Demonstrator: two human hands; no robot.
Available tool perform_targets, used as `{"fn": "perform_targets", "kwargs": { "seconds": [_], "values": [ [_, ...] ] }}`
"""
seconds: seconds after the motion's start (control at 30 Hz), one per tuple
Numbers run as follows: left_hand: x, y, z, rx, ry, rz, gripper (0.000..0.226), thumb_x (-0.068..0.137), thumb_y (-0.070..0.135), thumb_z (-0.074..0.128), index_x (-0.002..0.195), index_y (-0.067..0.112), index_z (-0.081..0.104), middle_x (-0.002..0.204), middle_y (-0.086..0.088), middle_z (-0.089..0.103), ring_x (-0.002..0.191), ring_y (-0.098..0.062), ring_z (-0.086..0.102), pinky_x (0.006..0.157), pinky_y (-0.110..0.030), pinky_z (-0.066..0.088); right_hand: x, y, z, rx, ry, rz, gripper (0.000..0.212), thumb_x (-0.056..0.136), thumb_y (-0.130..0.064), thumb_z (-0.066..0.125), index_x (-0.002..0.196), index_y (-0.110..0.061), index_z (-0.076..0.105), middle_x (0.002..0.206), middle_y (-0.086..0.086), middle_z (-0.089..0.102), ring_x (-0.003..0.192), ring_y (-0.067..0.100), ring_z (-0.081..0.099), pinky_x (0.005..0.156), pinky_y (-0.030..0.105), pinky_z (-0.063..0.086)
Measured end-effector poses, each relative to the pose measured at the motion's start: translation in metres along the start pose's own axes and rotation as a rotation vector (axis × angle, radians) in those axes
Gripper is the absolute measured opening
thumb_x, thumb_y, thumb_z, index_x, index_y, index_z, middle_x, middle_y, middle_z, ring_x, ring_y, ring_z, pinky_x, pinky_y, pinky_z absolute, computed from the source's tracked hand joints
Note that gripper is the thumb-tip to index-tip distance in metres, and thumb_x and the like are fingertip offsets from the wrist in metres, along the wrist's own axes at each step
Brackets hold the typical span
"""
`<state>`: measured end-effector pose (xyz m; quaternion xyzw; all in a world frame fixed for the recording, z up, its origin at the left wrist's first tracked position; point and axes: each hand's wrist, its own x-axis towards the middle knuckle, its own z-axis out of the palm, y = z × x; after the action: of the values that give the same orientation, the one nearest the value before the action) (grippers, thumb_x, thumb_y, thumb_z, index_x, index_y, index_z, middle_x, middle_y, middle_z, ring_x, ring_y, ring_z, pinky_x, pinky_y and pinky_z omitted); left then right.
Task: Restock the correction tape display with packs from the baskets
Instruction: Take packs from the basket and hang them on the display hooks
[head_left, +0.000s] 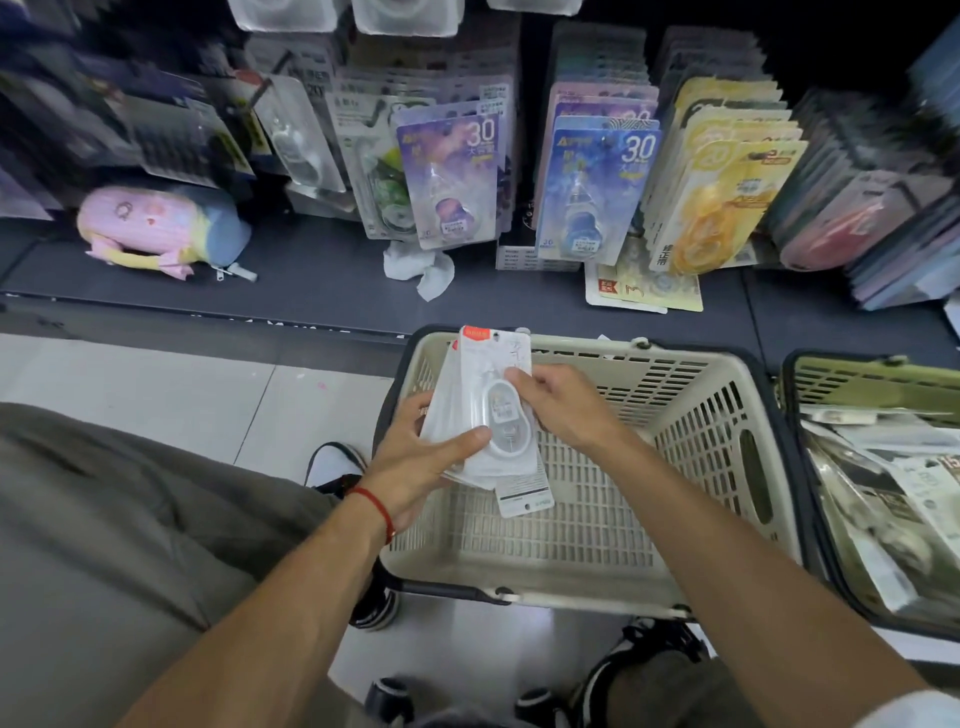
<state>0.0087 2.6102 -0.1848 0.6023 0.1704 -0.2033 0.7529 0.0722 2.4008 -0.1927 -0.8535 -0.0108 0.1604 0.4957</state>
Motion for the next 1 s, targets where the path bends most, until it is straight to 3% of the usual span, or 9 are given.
{"fn": "perform_targets", "kwargs": {
  "seconds": [0.13,0.23,0.3,0.37,0.53,0.7,0.77,0.83,1.0],
  "values": [
    [0.006,0.002,-0.004,0.029,0.072,0.030,0.088,0.055,0.027,0.101,0.131,0.026,0.058,0.129,-0.009,0.070,0.114,-0.033,0.073,0.081,-0.050,0.064,0.002,0.045,0.000,0.278,0.083,0.208,0.053,0.108,-0.052,0.048,0.070,-0.020,0.067,0.054,-0.001,0.054,0.048,0.016,0.048,0.052,0.025,0.040],
    [0.009,0.003,-0.007,-0.012,0.081,0.022,0.090,0.055,0.031,0.099,0.134,0.024,0.057,0.131,-0.008,0.070,0.112,-0.031,0.074,0.079,-0.050,0.064,0.003,0.090,0.009,-0.554,-0.134,0.103,0.025,0.106,-0.038,0.057,0.121,-0.022,0.069,0.112,0.005,0.073,0.098,0.023,0.071,0.084,0.037,0.054],
    [0.008,0.003,-0.008,-0.044,0.088,0.011,0.086,0.060,0.026,0.101,0.134,0.022,0.058,0.132,-0.008,0.071,0.110,-0.028,0.076,0.075,-0.045,0.064,0.000,0.117,0.026,-0.882,-0.437,0.062,0.070,0.099,-0.029,0.070,0.160,-0.027,0.036,0.169,0.006,0.031,0.148,0.029,0.041,0.114,0.045,0.045],
    [0.006,0.003,-0.009,-0.066,0.092,0.003,0.082,0.065,0.022,0.097,0.136,0.021,0.058,0.133,-0.009,0.070,0.111,-0.029,0.075,0.075,-0.044,0.064,-0.003,0.130,0.047,-1.006,-0.549,-0.017,0.104,0.092,-0.024,0.078,0.168,-0.030,0.007,0.177,-0.001,-0.007,0.163,0.026,0.005,0.125,0.049,0.031],
    [0.003,0.005,-0.013,-0.074,0.101,-0.011,0.080,0.066,0.020,0.091,0.139,0.017,0.056,0.133,-0.013,0.070,0.115,-0.034,0.073,0.079,-0.047,0.065,0.005,0.139,0.067,-1.068,-0.528,-0.085,0.115,0.090,0.006,0.068,0.167,-0.032,-0.007,0.176,-0.003,-0.015,0.162,0.025,-0.013,0.131,0.050,0.015],
    [0.006,0.012,-0.009,-0.059,0.139,0.027,0.083,0.061,0.023,0.090,0.137,0.018,0.057,0.130,-0.010,0.071,0.114,-0.032,0.074,0.083,-0.051,0.064,0.014,0.107,0.019,-0.343,-0.516,0.121,0.061,0.095,-0.035,0.077,0.151,-0.038,0.054,0.165,-0.010,0.041,0.154,0.019,0.036,0.127,0.047,0.028],
    [0.007,0.014,-0.008,-0.074,0.143,0.037,0.080,0.063,0.021,0.090,0.136,0.018,0.058,0.129,-0.009,0.072,0.113,-0.031,0.074,0.086,-0.053,0.064,0.016,0.092,-0.017,-0.135,-0.329,0.192,0.020,0.100,-0.036,0.070,0.118,-0.031,0.077,0.129,-0.006,0.073,0.126,0.020,0.063,0.110,0.041,0.047],
    [0.007,0.015,-0.008,-0.096,0.144,0.047,0.076,0.065,0.020,0.089,0.135,0.019,0.059,0.127,-0.008,0.073,0.109,-0.029,0.076,0.085,-0.052,0.064,0.010,0.078,-0.058,-0.022,-0.196,0.202,0.019,0.104,-0.029,0.065,0.094,-0.020,0.077,0.095,-0.002,0.075,0.101,0.023,0.067,0.088,0.036,0.052],
    [-0.001,0.025,0.006,-0.116,0.090,0.092,0.076,0.065,0.018,0.089,0.134,0.022,0.058,0.128,-0.006,0.072,0.110,-0.028,0.075,0.079,-0.048,0.065,-0.019,0.014,-0.122,0.314,-0.018,0.144,0.016,0.102,-0.029,0.068,0.089,-0.024,0.077,0.085,-0.002,0.076,0.074,0.009,0.070,0.068,0.021,0.054]
  ]
}}
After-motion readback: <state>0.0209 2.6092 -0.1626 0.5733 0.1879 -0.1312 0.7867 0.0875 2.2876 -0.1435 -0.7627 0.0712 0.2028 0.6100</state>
